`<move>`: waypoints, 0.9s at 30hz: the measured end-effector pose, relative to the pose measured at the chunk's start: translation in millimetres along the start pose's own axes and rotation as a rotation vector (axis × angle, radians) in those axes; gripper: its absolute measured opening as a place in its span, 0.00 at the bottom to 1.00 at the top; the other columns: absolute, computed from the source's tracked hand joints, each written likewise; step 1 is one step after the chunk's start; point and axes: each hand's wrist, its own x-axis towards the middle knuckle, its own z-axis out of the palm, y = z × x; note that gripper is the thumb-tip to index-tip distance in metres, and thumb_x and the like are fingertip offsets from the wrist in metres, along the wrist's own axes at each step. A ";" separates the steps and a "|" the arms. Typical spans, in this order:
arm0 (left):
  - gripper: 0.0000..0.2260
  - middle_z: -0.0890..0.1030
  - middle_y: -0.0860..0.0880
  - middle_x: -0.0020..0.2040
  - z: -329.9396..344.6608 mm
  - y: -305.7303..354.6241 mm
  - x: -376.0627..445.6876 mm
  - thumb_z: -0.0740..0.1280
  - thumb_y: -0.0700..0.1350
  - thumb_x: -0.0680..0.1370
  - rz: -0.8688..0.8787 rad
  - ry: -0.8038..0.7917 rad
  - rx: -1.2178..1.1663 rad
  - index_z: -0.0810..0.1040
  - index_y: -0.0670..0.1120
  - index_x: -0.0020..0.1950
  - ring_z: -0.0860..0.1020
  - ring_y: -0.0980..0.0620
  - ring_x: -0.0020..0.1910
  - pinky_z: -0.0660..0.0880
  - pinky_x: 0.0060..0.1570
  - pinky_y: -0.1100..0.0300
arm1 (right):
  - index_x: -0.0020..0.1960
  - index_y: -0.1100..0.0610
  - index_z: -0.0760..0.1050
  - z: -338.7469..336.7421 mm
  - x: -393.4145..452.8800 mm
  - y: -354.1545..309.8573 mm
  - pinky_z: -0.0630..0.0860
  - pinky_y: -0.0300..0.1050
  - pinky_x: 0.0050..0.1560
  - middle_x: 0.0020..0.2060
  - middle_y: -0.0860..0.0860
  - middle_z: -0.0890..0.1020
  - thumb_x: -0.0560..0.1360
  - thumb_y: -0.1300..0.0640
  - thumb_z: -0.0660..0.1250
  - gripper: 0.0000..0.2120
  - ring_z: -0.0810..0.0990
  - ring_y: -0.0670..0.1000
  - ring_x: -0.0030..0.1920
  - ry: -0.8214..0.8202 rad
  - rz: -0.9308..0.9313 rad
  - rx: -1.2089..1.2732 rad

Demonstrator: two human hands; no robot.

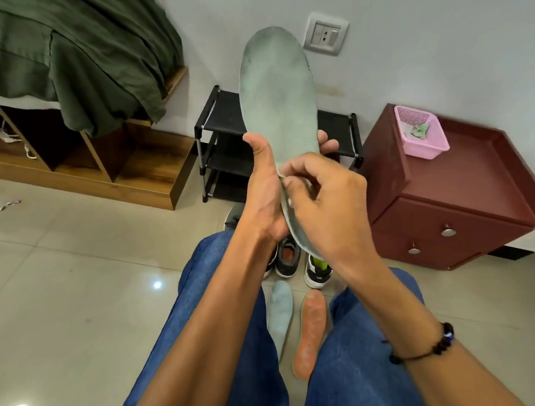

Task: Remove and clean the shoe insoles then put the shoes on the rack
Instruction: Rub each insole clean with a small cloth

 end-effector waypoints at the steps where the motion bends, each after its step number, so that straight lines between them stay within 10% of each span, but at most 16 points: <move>1: 0.42 0.81 0.43 0.45 -0.6 1.4 0.2 0.40 0.72 0.72 -0.010 -0.006 -0.002 0.79 0.40 0.50 0.81 0.49 0.42 0.73 0.58 0.51 | 0.42 0.56 0.80 -5.3 -1.1 0.1 0.77 0.47 0.51 0.37 0.44 0.82 0.71 0.66 0.66 0.08 0.80 0.44 0.41 -0.065 0.063 0.075; 8: 0.44 0.80 0.44 0.50 4.8 2.3 1.7 0.36 0.73 0.70 -0.010 -0.056 0.022 0.69 0.42 0.66 0.79 0.48 0.50 0.77 0.48 0.55 | 0.43 0.58 0.81 -40.0 40.2 6.6 0.71 0.28 0.42 0.36 0.42 0.80 0.71 0.67 0.67 0.07 0.76 0.37 0.37 0.008 -0.077 0.001; 12: 0.38 0.80 0.45 0.49 4.8 -0.8 2.2 0.40 0.71 0.74 -0.001 -0.027 -0.042 0.74 0.45 0.59 0.77 0.48 0.52 0.72 0.56 0.54 | 0.41 0.61 0.79 -17.5 50.9 16.1 0.69 0.43 0.43 0.37 0.55 0.81 0.68 0.67 0.64 0.06 0.79 0.57 0.40 0.006 -0.297 -0.404; 17: 0.46 0.78 0.39 0.56 -3.8 2.9 -1.1 0.40 0.73 0.72 -0.068 -0.010 -0.010 0.73 0.37 0.64 0.78 0.45 0.56 0.68 0.65 0.51 | 0.42 0.59 0.79 3.0 3.6 4.5 0.75 0.50 0.48 0.40 0.51 0.83 0.69 0.67 0.64 0.07 0.80 0.51 0.44 0.008 -0.076 -0.016; 21: 0.45 0.82 0.44 0.45 -3.2 5.3 -3.0 0.40 0.74 0.71 -0.118 -0.029 -0.039 0.83 0.41 0.49 0.81 0.49 0.43 0.72 0.58 0.51 | 0.40 0.51 0.80 -12.8 -7.9 4.0 0.75 0.35 0.45 0.37 0.45 0.82 0.71 0.67 0.68 0.11 0.79 0.40 0.40 -0.212 0.144 0.273; 27: 0.37 0.83 0.45 0.46 2.3 8.6 -3.8 0.39 0.69 0.76 -0.085 0.001 -0.058 0.77 0.45 0.57 0.81 0.49 0.45 0.77 0.48 0.55 | 0.42 0.59 0.80 -34.9 43.4 11.8 0.71 0.32 0.43 0.37 0.46 0.81 0.70 0.67 0.65 0.07 0.77 0.42 0.39 0.096 -0.163 -0.084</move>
